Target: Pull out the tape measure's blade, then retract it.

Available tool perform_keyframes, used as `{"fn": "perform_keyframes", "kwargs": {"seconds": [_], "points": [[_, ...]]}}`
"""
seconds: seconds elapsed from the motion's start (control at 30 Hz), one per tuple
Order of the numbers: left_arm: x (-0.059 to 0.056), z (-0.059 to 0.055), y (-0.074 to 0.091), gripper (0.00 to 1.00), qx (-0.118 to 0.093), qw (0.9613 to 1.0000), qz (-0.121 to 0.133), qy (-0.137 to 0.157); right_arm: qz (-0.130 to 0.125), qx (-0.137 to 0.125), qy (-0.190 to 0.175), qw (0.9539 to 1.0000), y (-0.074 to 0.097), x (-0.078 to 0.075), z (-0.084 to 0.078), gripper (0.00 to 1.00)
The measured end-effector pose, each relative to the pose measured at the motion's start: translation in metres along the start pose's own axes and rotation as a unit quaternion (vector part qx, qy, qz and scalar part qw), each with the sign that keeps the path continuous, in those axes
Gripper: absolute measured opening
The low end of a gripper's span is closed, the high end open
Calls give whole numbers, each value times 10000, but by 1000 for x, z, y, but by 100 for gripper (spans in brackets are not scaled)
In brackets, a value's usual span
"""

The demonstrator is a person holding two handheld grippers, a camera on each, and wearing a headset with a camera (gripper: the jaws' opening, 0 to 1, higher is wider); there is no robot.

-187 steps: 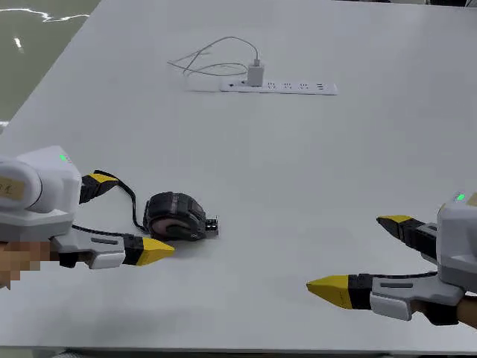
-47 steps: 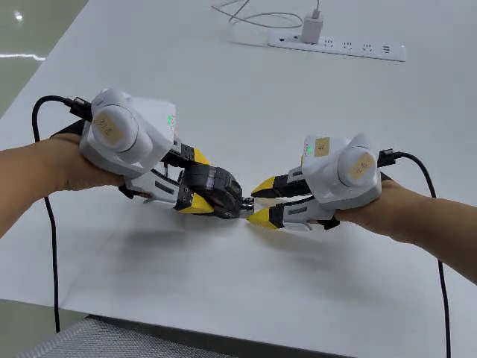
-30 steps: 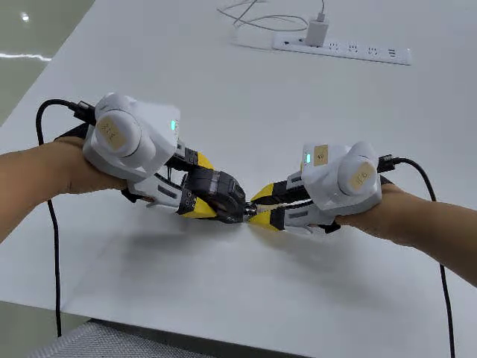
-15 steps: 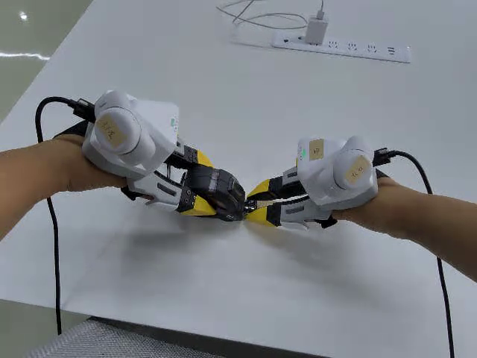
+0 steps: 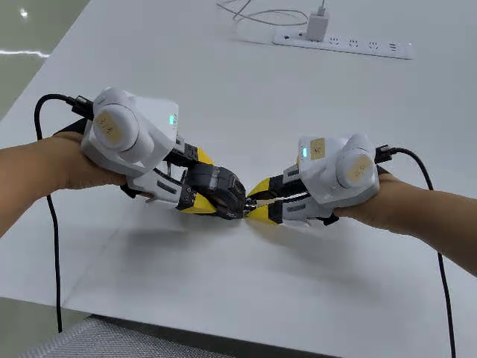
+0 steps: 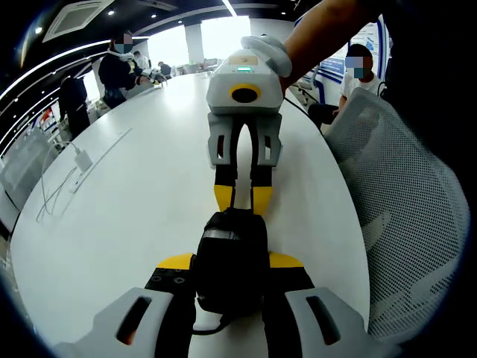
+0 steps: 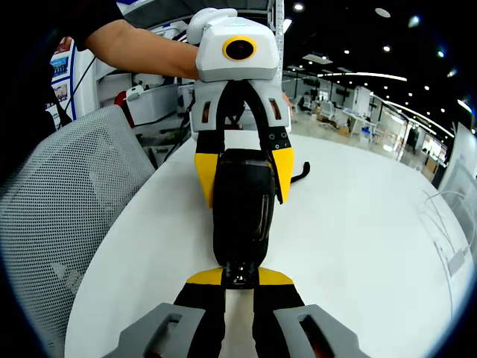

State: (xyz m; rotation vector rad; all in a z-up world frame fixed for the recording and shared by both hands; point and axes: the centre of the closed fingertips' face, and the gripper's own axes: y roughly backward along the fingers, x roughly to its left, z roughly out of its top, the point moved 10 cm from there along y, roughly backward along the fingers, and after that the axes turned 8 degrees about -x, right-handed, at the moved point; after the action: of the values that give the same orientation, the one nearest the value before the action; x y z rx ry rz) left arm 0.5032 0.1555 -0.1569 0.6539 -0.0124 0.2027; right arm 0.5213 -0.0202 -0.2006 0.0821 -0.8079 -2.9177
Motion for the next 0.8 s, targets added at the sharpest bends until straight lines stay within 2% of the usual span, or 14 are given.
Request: {"fn": "perform_keyframes", "kwargs": {"seconds": [0.8], "points": [[1,0,1,27,26,9999,-59,-78,67,68,104,9999,2,0,0,8]]}}
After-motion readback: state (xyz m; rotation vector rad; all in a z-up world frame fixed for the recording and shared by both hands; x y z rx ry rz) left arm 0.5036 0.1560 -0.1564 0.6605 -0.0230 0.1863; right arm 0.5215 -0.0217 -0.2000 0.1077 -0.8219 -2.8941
